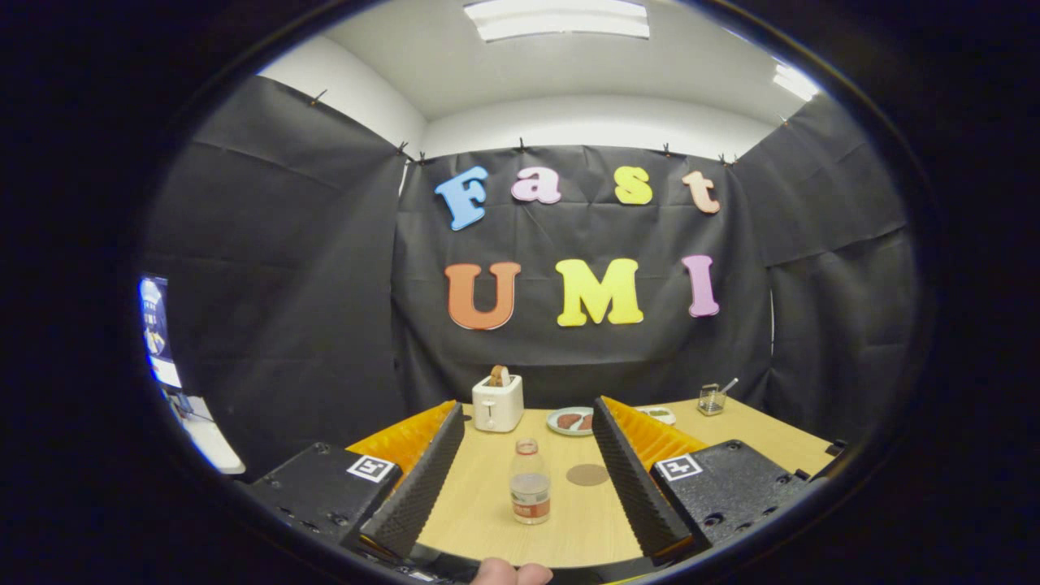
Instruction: Take the bottle from table, then pour the juice into the cup, finally place the bottle on the coaster
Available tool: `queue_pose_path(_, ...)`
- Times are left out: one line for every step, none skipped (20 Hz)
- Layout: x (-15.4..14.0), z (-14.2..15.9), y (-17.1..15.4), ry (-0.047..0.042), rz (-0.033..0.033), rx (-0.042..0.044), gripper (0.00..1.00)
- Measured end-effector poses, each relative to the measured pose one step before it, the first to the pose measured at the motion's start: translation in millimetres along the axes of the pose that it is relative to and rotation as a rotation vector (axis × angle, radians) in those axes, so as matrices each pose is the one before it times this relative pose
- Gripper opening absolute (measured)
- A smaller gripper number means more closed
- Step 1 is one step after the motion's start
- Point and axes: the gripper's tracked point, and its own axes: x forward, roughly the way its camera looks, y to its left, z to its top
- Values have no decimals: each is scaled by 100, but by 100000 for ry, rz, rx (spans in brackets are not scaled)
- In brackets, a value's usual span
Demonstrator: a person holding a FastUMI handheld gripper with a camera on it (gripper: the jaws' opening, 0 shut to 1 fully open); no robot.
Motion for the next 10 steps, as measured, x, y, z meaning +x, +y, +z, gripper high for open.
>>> queue_pose_path(33,-254,-75,480,-101,85,100)
queue_pose_path(1,-143,-1,341,-83,-7,100)
queue_pose_path(17,-136,-22,39,-42,154,100)
queue_pose_path(118,-13,63,-346,112,211,100)
queue_pose_path(70,-348,-14,-65,-277,243,100)
queue_pose_path(49,-387,222,209,561,327,100)
queue_pose_path(25,-665,450,540,1051,491,100)
queue_pose_path(46,-587,289,784,855,403,100)
queue_pose_path(65,-527,256,559,789,-35,100)
queue_pose_path(-13,-440,140,346,131,-410,100)
